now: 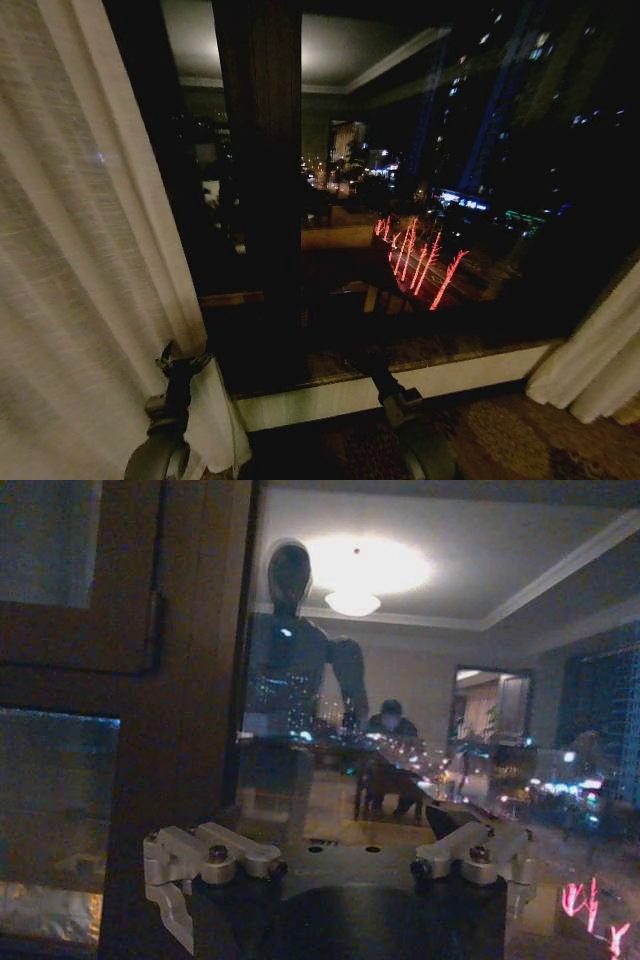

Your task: Open the curtains by pulling them apart, changing their state from closed to fully open.

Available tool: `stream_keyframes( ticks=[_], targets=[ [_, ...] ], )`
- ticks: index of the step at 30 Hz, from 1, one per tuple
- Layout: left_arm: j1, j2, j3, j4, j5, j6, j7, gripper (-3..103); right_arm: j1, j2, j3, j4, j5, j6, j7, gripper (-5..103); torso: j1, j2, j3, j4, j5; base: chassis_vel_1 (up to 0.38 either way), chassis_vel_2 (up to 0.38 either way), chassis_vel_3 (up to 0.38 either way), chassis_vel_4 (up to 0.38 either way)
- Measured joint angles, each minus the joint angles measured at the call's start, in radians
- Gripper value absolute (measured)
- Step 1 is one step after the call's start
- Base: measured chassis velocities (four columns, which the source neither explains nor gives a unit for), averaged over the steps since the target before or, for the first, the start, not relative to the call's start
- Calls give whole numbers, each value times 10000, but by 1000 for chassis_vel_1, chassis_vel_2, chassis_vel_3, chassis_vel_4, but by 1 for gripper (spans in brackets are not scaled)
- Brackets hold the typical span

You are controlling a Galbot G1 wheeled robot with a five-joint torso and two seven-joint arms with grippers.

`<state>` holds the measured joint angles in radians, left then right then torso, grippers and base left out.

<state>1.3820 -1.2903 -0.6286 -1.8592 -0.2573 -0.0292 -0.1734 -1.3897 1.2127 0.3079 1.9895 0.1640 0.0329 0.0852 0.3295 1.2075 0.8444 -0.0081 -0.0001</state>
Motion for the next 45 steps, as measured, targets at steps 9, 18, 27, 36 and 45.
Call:
stream_keyframes(
  ticks=[9,18,27,36,45],
  targets=[
    [-1316,562,696,1390,-655,123,89,100,0,0,0,0,0,0,0,100,0,0,0,0,0,0,0,0,0],
    [-2190,566,1081,2024,-1114,226,-9,86,0,0,0,0,1,0,0,100,1,-1,1,0,0,0,0,0,0],
    [-2118,528,925,1929,-1248,260,45,53,0,0,0,0,0,0,0,100,1,0,0,0,0,0,0,0,0],
    [-1723,499,700,1672,-1242,116,190,21,0,1,0,0,0,0,0,100,1,-1,0,1,0,0,0,0,0],
    [-1645,433,414,1588,-1258,160,219,1,0,0,0,0,0,0,0,100,0,0,-1,1,0,0,0,0,0]
  ],
)
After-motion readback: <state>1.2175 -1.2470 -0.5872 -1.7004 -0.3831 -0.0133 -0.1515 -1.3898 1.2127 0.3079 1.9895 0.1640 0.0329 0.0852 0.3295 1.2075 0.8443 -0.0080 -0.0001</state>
